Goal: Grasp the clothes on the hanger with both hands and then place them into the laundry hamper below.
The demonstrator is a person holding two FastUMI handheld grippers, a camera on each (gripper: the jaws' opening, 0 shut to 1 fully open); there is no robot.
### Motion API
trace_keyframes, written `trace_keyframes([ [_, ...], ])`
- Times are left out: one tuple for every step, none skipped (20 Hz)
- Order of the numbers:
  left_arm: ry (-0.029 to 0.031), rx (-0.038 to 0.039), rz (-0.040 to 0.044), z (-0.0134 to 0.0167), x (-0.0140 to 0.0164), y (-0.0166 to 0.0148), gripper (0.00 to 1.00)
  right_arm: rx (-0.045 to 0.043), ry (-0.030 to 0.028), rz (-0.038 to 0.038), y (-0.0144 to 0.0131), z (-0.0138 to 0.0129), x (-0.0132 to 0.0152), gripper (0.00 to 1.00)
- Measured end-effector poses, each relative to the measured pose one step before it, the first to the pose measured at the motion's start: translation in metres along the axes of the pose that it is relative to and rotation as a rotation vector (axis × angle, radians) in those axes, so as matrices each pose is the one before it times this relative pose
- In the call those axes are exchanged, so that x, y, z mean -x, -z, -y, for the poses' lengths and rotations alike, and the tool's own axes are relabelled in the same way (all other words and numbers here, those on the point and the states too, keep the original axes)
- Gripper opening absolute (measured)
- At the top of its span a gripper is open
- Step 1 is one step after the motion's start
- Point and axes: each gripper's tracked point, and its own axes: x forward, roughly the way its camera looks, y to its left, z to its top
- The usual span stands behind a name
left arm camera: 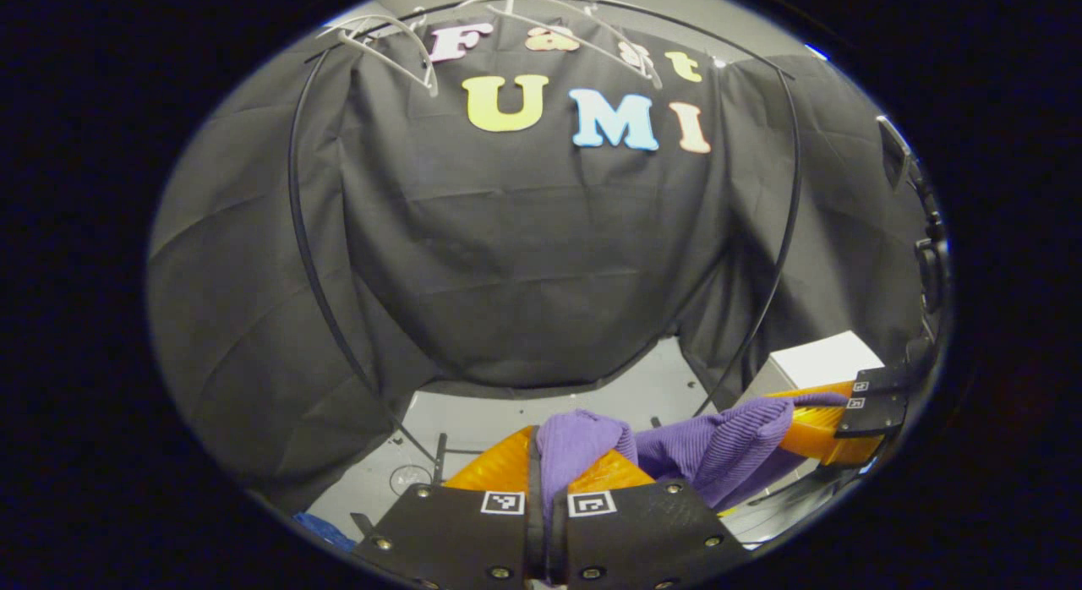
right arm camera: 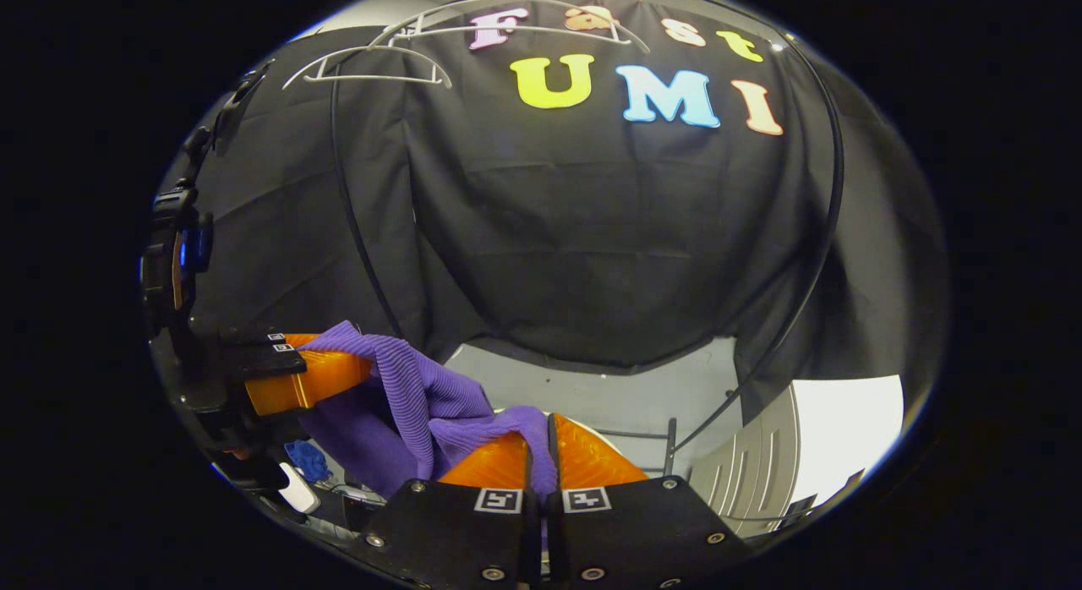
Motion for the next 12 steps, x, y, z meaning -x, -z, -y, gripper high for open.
trace_keyframes([
  [-0.00166, 0.00148, -0.02758, 0.00041, -0.00394, 0.00989, 0.04, 0.00002, 0.01008, -0.02743, 0.01053, 0.00211, -0.00419, 0.04],
  [-0.00035, 0.00391, -0.02292, -0.00036, -0.00299, 0.00868, 0.04, -0.00166, 0.00685, -0.02432, 0.01041, 0.00164, -0.00322, 0.04],
  [-0.00218, 0.00050, -0.02410, -0.00189, 0.00004, 0.00823, 0.08, -0.00255, 0.00435, -0.02242, 0.00897, 0.00174, -0.00243, 0.03],
  [-0.00614, -0.00197, -0.02201, -0.00173, -0.00155, 0.00764, 0.08, -0.00288, 0.00217, -0.02048, 0.00516, 0.00007, -0.00056, 0.03],
  [-0.00306, -0.00612, -0.02204, -0.00055, -0.00010, 0.01039, 0.04, -0.00236, 0.00455, -0.01981, 0.00511, -0.00026, -0.00249, 0.04],
  [-0.00506, -0.00868, -0.01768, -0.00067, -0.00069, 0.00828, 0.04, -0.00291, 0.00376, -0.01949, 0.00597, -0.00050, -0.00083, 0.03],
  [-0.00328, -0.01287, -0.01783, -0.00108, -0.00082, 0.00937, 0.04, -0.00146, 0.00350, -0.01660, 0.00522, 0.00025, -0.00048, 0.03],
  [-0.00071, -0.01163, -0.02360, -0.00082, -0.00130, 0.00671, 0.04, -0.00265, -0.00580, -0.01822, 0.00654, -0.00079, -0.00019, 0.04],
  [-0.00048, -0.00953, -0.02589, -0.00443, -0.00194, 0.00856, 0.04, -0.00651, -0.01069, -0.01967, 0.01439, -0.00135, -0.00467, 0.04],
  [-0.00212, -0.00544, -0.01286, -0.00158, -0.00343, 0.00456, 0.05, -0.00772, -0.01170, -0.01148, 0.00688, -0.00412, -0.00130, 0.06],
  [-0.00206, 0.00064, -0.00951, -0.00142, 0.00150, 0.00301, 0.06, -0.00542, -0.00616, -0.00319, 0.00211, -0.00148, -0.00056, 0.08],
  [-0.00386, 0.00669, -0.00711, -0.00277, 0.00075, 0.00236, 0.06, 0.00330, 0.00925, 0.00323, -0.00199, 0.00164, 0.00288, 0.12],
])
